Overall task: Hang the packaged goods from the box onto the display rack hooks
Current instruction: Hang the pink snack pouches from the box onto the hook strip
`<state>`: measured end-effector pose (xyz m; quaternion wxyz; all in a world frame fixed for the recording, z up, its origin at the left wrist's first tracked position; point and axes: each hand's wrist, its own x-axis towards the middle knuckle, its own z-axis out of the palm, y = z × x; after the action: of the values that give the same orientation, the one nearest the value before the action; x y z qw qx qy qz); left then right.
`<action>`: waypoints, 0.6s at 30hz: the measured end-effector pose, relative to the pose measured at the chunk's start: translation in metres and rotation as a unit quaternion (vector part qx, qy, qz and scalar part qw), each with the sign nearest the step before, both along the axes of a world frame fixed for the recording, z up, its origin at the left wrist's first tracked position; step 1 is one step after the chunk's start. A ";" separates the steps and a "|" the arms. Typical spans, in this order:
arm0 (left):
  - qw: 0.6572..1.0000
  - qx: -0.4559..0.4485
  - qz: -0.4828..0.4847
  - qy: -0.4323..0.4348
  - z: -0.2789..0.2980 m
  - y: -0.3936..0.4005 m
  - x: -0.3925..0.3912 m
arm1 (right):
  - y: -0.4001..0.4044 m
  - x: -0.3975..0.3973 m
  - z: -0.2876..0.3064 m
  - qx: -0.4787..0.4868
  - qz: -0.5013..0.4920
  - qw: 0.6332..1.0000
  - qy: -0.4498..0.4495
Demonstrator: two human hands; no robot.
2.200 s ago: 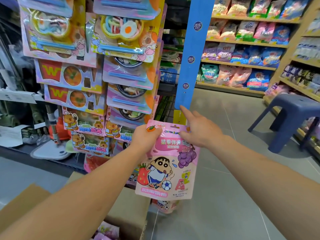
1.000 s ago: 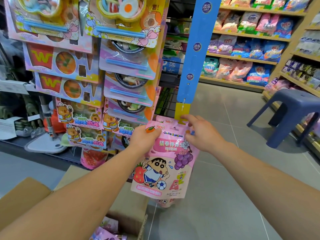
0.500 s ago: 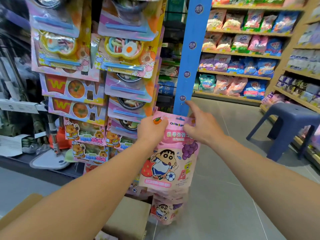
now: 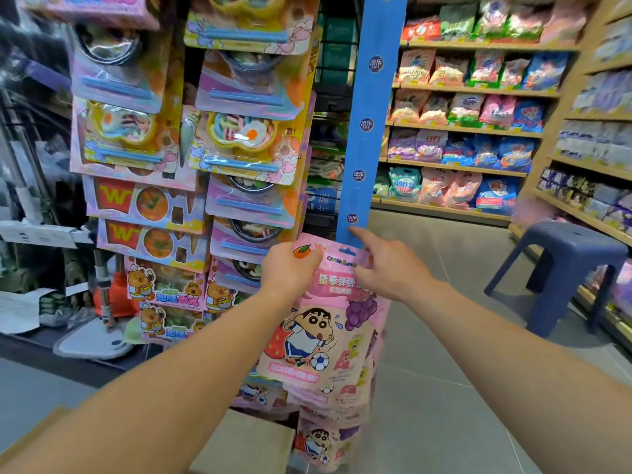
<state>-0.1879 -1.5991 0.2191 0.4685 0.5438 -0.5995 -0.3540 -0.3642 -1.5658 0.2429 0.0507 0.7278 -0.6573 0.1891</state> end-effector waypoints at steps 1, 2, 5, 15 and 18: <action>1.000 0.000 0.003 -0.002 -0.001 0.000 0.000 | -0.001 0.000 -0.002 -0.005 0.005 1.000 -0.012; 1.000 0.000 0.006 -0.003 -0.001 0.000 0.000 | -0.001 -0.001 -0.004 -0.013 0.011 0.999 -0.027; 1.000 -0.004 0.016 0.011 0.000 -0.002 -0.003 | -0.004 -0.008 -0.005 -0.021 0.026 0.996 -0.081; 0.998 0.001 0.069 0.000 0.015 -0.002 -0.017 | -0.026 -0.013 0.002 -0.074 -0.042 0.961 -0.262; 0.996 -0.057 0.066 -0.031 0.016 0.005 -0.017 | -0.025 -0.013 0.008 -0.065 -0.055 0.944 -0.320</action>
<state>-0.2051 -1.5937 0.2350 0.5024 0.5651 -0.5959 -0.2704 -0.3768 -1.5906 0.2506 -0.1046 0.5865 -0.6643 0.4514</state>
